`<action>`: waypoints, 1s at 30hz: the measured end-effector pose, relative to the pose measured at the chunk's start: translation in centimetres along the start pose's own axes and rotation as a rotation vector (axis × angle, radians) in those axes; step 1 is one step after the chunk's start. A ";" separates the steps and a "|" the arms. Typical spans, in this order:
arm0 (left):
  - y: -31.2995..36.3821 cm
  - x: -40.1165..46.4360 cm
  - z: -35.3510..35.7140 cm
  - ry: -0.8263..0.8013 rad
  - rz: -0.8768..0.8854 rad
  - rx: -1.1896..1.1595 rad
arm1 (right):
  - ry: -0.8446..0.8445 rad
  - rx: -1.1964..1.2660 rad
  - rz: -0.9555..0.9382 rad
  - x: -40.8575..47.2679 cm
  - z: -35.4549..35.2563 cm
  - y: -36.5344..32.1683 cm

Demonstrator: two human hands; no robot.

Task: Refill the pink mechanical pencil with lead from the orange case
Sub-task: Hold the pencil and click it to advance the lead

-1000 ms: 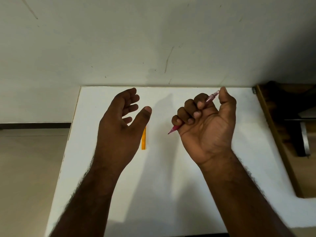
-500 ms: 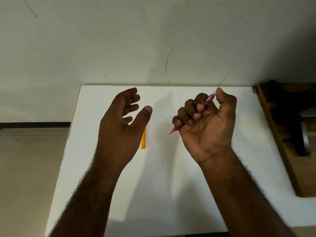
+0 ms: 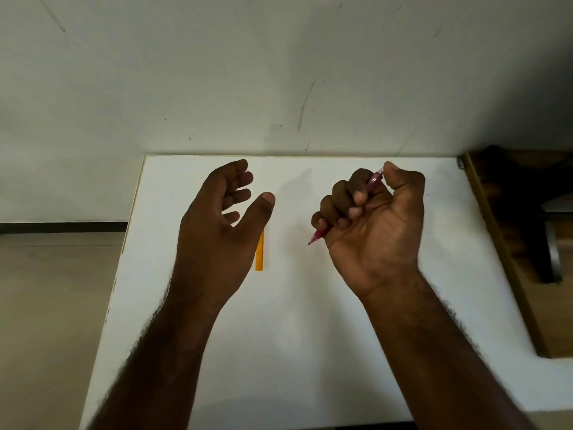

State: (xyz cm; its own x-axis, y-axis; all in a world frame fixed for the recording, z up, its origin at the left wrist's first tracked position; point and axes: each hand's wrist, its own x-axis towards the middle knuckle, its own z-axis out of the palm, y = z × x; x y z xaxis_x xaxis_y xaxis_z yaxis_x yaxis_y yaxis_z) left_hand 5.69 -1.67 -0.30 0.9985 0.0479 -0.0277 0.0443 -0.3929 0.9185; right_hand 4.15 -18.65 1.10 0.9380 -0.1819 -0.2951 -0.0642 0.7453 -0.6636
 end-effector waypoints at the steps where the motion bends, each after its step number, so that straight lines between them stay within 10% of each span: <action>1: 0.0 0.0 0.0 0.000 0.000 0.000 | -0.003 0.003 0.002 0.0 0.0 0.0; 30: 0.2 0.0 0.0 -0.012 -0.010 -0.036 | 0.001 0.147 0.021 0.5 -0.7 0.7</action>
State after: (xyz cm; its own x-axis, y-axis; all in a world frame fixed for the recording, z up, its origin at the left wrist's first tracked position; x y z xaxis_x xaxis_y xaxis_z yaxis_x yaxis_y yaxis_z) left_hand 5.68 -1.72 -0.12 0.9983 0.0409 -0.0415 0.0535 -0.3595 0.9316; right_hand 4.32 -18.62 0.02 0.9366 -0.1657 -0.3087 -0.0334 0.8349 -0.5494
